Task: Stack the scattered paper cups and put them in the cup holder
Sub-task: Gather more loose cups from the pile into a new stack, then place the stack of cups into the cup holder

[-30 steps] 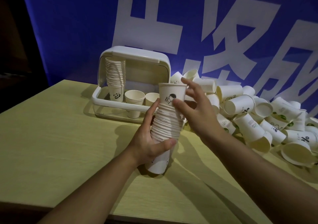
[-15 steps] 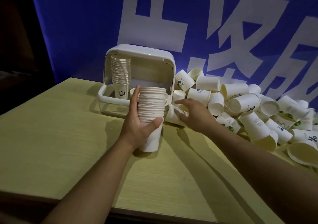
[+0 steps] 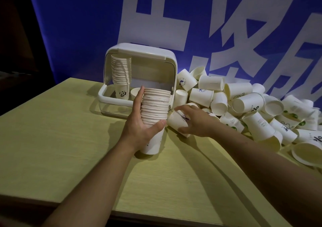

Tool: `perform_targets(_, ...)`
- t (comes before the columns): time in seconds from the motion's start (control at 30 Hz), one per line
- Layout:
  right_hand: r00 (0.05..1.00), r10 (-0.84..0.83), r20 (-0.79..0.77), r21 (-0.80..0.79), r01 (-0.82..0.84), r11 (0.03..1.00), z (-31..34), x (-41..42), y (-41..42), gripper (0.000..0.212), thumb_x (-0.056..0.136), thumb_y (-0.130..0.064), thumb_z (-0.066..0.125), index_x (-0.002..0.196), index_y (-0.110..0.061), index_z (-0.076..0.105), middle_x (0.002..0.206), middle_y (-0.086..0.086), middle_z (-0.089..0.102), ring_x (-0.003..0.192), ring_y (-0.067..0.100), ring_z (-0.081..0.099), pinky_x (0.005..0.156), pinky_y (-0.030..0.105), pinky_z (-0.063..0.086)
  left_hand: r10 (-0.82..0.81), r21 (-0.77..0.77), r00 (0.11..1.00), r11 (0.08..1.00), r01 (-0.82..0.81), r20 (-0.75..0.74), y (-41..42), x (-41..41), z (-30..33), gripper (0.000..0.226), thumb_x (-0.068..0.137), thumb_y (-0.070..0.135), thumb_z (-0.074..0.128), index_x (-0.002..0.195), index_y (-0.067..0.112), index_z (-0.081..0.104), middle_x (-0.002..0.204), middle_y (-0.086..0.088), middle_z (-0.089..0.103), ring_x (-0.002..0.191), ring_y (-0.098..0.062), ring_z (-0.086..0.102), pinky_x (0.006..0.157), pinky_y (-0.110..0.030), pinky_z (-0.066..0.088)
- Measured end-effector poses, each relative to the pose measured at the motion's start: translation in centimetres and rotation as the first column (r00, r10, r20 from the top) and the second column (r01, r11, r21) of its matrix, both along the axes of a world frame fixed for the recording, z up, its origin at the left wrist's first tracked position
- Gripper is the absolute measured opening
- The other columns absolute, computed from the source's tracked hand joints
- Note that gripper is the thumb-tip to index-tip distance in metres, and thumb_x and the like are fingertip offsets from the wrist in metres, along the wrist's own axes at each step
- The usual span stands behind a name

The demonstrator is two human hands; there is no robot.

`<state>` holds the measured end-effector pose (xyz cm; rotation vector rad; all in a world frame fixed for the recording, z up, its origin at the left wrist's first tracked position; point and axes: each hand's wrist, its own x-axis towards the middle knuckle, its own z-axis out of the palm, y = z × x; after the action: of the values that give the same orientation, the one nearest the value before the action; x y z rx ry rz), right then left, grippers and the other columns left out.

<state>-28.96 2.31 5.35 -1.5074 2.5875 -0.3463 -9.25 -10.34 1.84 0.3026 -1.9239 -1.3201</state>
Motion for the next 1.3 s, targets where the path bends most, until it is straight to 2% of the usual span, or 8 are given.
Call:
perform_targets(0.13, 0.995, 0.028, 0.101, -0.043, -0.024, 0.999, 0.4, 0.3, 1.5, 0.076, 0.078, -0.037, 0.082, 0.139, -0.043, 0.037, 0.131, -0.003, 0.054, 0.105, 0.015, 0.058, 0.09, 0.037, 0.056, -0.059, -0.006, 0.998, 0.998, 0.059, 0.015, 0.3, 0.0, 0.0, 0.108, 0.062, 0.054, 0.077, 0.145, 0.068, 0.009, 0.144, 0.015, 0.045, 0.116, -0.001, 0.058, 0.092, -0.034, 0.055)
perform_targets(0.23, 0.99, 0.039, 0.133, -0.262, -0.002, 0.965, 1.5, 0.5, 2.9, 0.076, 0.078, -0.029, 0.083, 0.138, -0.04, 0.039, 0.126, -0.003, 0.053, 0.098, 0.016, 0.063, 0.077, 0.026, 0.058, -0.119, -0.015, 0.992, 0.993, 0.12, 0.038, 0.6, 0.0, -0.2, 0.111, 0.062, 0.052, 0.078, 0.148, 0.065, 0.009, 0.141, 0.021, 0.047, 0.111, 0.001, 0.061, 0.09, -0.035, 0.056)
perform_targets(0.43, 0.917, 0.112, 0.384, -0.771, 0.252, 0.585, 5.6, 2.5, 3.8, 0.072, 0.084, -0.027, 0.079, 0.14, -0.04, 0.035, 0.133, -0.001, 0.048, 0.103, 0.014, 0.064, 0.076, 0.032, 0.062, -0.179, -0.072, 0.983, 0.981, 0.182, 0.046, 1.5, -0.1, -0.3, 0.109, 0.065, 0.049, 0.08, 0.148, 0.066, 0.01, 0.154, 0.017, 0.038, 0.131, -0.005, 0.051, 0.106, -0.042, 0.05)
perform_targets(0.63, 0.896, 0.246, 0.37, -0.816, 0.187, 0.547, 5.5, 6.4, 1.4, 0.07, 0.083, -0.03, 0.08, 0.134, -0.043, 0.034, 0.126, -0.012, 0.047, 0.102, 0.012, 0.064, 0.075, 0.025, 0.06, -0.206, -0.091, 0.977, 0.973, 0.211, 0.06, 1.8, 0.1, -0.3, 0.108, 0.065, 0.049, 0.079, 0.145, 0.068, 0.009, 0.133, 0.043, 0.044, 0.119, 0.002, 0.057, 0.097, -0.035, 0.055)
perform_targets(0.93, 0.864, 0.219, 0.453, -0.737, 0.225, 0.637, 2.7, 6.9, -0.6, 0.021, 0.091, -0.036, 0.07, 0.11, -0.026, 0.067, 0.111, -0.008, 0.07, 0.103, 0.009, 0.067, 0.094, 0.044, 0.056, -0.051, -0.033, 0.998, 0.998, 0.051, 0.024, 0.8, -0.2, -0.3, 0.111, 0.064, 0.054, 0.08, 0.15, 0.061, 0.011, 0.14, 0.014, 0.049, 0.111, -0.008, 0.064, 0.09, -0.048, 0.059)
perform_targets(1.13, 0.825, 0.296, 0.481, -0.745, 0.207, 0.634, 0.8, 6.3, -1.3, 0.036, 0.094, -0.035, 0.066, 0.129, -0.027, 0.063, 0.122, -0.009, 0.068, 0.107, 0.008, 0.067, 0.091, 0.035, 0.057, 0.026, 0.017, 1.0, 1.0, -0.026, -0.008, 0.2, -0.7, -1.0, 0.099, 0.069, 0.065, 0.073, 0.15, 0.058, 0.017, 0.135, 0.007, 0.056, 0.109, -0.014, 0.067, 0.089, -0.052, 0.058)
perform_targets(1.2, 0.767, 0.33, 0.551, -0.747, 0.276, 0.605, -0.7, 6.1, -1.9, 0.031, 0.099, -0.024, 0.059, 0.13, -0.021, 0.06, 0.12, -0.001, 0.067, 0.101, 0.011, 0.068, 0.082, 0.032, 0.059, 0.059, 0.026, 0.998, 0.998, -0.058, -0.02, 0.1, -0.7, -1.1, 0.095, 0.071, 0.063, 0.072, 0.149, 0.058, 0.018, 0.131, 0.01, 0.058, 0.108, -0.011, 0.067, 0.089, -0.051, 0.059)
perform_targets(1.3, 0.523, 0.373, 0.767, -0.615, 0.43, 0.661, -3.7, 5.8, -2.1, 0.021, 0.101, -0.008, 0.054, 0.121, -0.007, 0.061, 0.095, 0.016, 0.062, 0.075, 0.024, 0.061, 0.066, 0.038, 0.053, 0.131, 0.09, 0.99, 0.988, -0.127, -0.048, -0.2, -0.6, -0.8, 0.095, 0.071, 0.062, 0.069, 0.151, 0.051, 0.019, 0.127, 0.013, 0.059, 0.103, -0.004, 0.067, 0.086, -0.042, 0.061)
